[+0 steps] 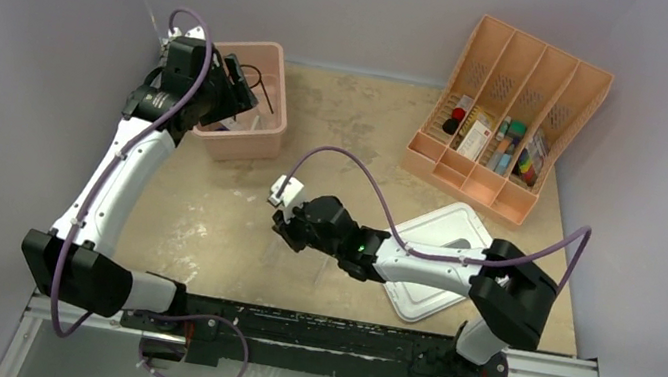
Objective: Organize the chemistry lab equipment
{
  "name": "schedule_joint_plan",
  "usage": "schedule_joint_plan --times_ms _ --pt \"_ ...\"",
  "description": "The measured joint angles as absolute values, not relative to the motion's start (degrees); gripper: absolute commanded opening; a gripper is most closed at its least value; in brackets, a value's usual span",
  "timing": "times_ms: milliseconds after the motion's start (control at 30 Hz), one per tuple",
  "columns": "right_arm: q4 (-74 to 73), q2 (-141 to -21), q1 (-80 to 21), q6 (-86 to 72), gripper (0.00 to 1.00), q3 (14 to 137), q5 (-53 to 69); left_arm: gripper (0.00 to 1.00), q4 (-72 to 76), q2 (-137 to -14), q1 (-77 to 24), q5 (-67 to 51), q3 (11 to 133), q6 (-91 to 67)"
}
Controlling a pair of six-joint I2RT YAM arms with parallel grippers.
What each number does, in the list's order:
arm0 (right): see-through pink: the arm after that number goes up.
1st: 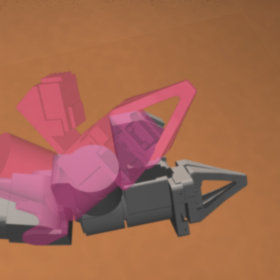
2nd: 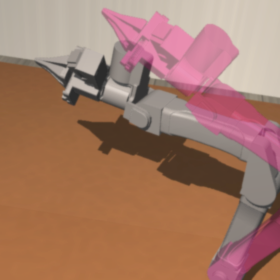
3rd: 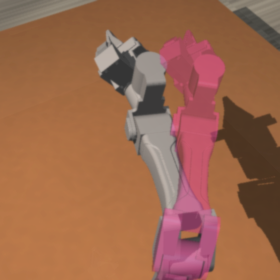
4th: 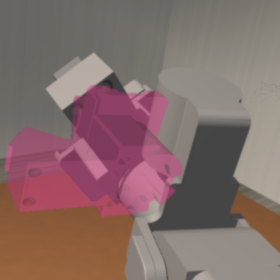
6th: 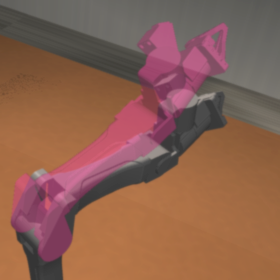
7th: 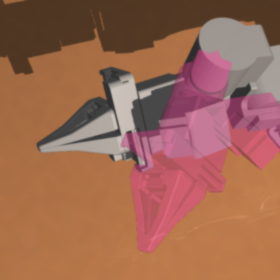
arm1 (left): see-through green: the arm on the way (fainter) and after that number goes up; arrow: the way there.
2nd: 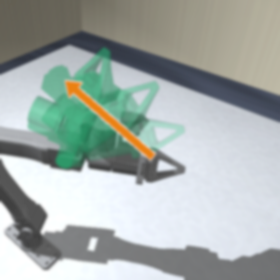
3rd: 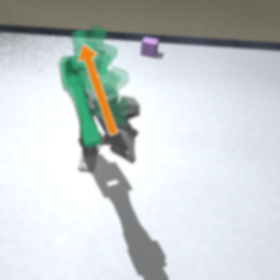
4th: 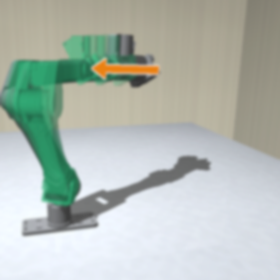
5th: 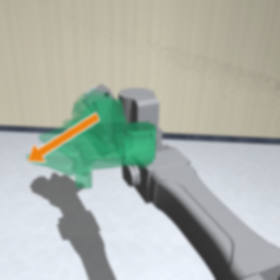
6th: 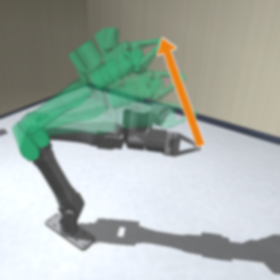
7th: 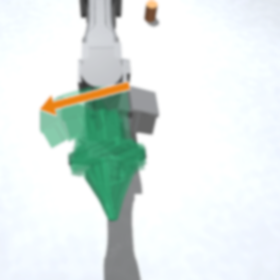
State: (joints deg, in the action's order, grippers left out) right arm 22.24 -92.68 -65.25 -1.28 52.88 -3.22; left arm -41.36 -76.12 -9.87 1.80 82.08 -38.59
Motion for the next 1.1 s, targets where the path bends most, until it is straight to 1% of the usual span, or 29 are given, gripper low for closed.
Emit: schedule_joint_plan --times_ms 267,933,1100 --pt "26.9 -94.5 -65.3 -1.4 0.13 52.0 -5.8 0.63 -41.7 -75.8 -9.9 2.0 82.1 -38.4" --pt "25.8 -94.6 -65.3 -1.6 0.10 51.6 -5.8 0.63 -42.0 -75.8 -9.9 2.2 82.1 -37.9" --pt "25.6 -97.3 -65.3 -2.0 0.10 51.9 -5.7 0.63 -42.5 -75.8 -9.9 2.2 82.1 -37.9"
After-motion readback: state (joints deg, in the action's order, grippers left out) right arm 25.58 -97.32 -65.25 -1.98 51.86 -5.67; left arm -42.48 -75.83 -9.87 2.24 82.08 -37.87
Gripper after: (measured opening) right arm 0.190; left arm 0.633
